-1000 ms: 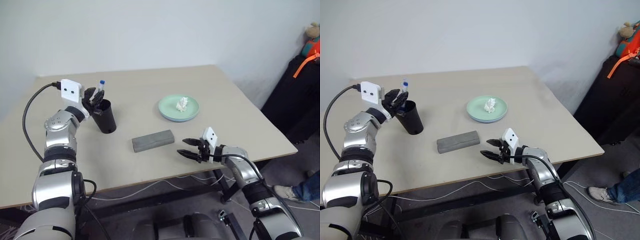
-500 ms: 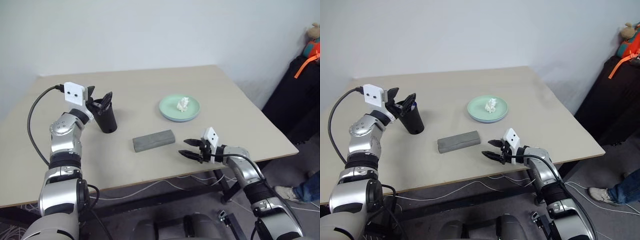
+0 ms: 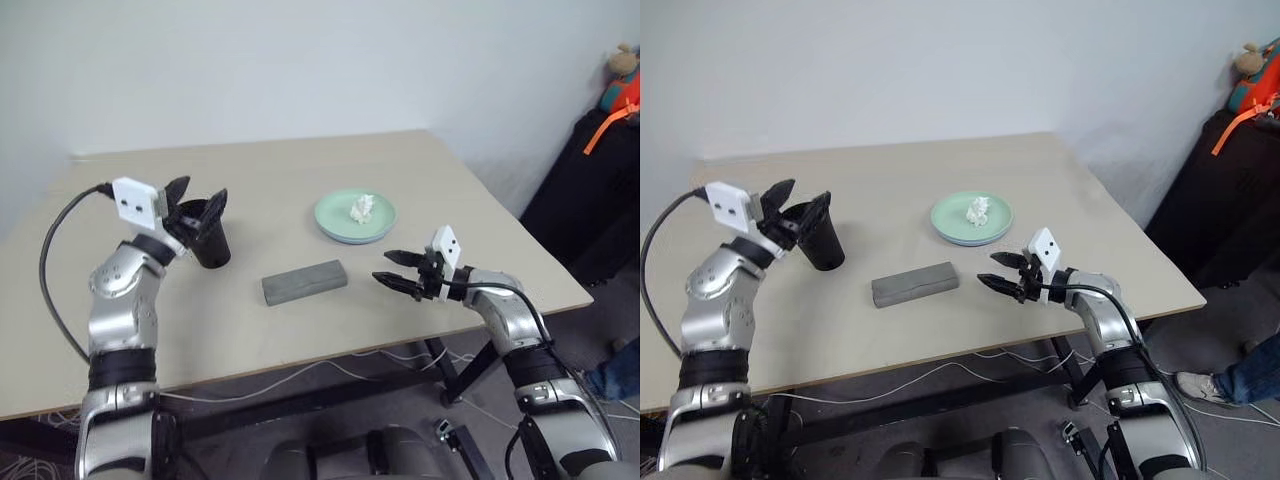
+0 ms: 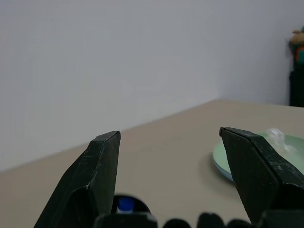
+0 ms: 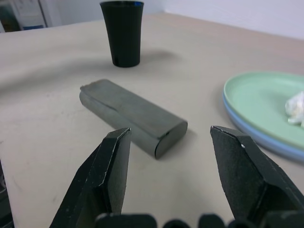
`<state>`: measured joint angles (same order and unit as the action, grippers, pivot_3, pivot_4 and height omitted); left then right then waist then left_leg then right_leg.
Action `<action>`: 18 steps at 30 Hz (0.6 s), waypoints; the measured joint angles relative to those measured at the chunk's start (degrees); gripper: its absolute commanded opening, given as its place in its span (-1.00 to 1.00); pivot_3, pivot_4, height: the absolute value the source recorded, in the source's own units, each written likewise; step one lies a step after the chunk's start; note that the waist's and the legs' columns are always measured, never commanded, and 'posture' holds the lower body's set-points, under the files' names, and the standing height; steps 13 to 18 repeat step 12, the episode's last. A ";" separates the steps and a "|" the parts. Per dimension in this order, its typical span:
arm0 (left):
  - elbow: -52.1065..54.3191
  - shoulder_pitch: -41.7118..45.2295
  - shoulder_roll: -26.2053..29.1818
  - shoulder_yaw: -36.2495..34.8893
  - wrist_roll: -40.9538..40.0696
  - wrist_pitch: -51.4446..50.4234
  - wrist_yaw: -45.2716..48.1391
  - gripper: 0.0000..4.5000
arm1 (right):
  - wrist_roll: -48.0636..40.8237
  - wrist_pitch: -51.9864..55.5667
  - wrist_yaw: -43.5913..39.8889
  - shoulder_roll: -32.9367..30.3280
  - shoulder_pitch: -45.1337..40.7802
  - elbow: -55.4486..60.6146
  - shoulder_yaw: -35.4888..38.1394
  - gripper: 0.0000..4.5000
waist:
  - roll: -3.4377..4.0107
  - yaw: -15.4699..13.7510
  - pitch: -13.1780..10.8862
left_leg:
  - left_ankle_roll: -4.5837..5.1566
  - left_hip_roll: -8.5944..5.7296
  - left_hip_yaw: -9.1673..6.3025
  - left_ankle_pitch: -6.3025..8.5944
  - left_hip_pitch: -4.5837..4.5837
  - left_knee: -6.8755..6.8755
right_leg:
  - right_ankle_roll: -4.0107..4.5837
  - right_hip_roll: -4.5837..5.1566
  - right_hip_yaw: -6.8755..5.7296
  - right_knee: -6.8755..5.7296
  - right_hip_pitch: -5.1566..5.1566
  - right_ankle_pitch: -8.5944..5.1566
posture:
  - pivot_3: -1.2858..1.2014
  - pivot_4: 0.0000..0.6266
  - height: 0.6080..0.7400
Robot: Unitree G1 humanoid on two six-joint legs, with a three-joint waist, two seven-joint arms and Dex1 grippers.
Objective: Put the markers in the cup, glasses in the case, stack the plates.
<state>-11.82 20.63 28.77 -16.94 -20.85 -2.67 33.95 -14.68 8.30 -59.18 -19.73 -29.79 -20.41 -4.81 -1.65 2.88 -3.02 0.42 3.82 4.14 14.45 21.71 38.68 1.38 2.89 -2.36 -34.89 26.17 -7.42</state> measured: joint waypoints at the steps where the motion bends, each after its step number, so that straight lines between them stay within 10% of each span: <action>1: 1.57 -1.33 -0.48 0.00 -0.24 -0.84 -0.67 0.56 | 0.00 0.00 -0.20 -0.08 -0.19 -0.35 0.14 0.29 | 0.00 -0.15 0.00 | 0.00 -0.01 0.00 0.00 0.01 0.01 | 0.05 0.01 -0.01 0.01 -0.01 -0.03 | 0.03 -1.00 1.00; 18: 12.01 -17.56 -6.36 0.76 2.31 -2.62 -7.88 0.56 | -0.02 2.60 -3.22 -1.53 -0.69 -0.31 -0.07 0.29 | 0.04 -0.15 0.00 | -0.02 0.00 0.01 0.01 -0.01 -0.08 | 0.08 0.03 -0.02 0.06 0.03 -0.05 | 0.03 -1.00 1.00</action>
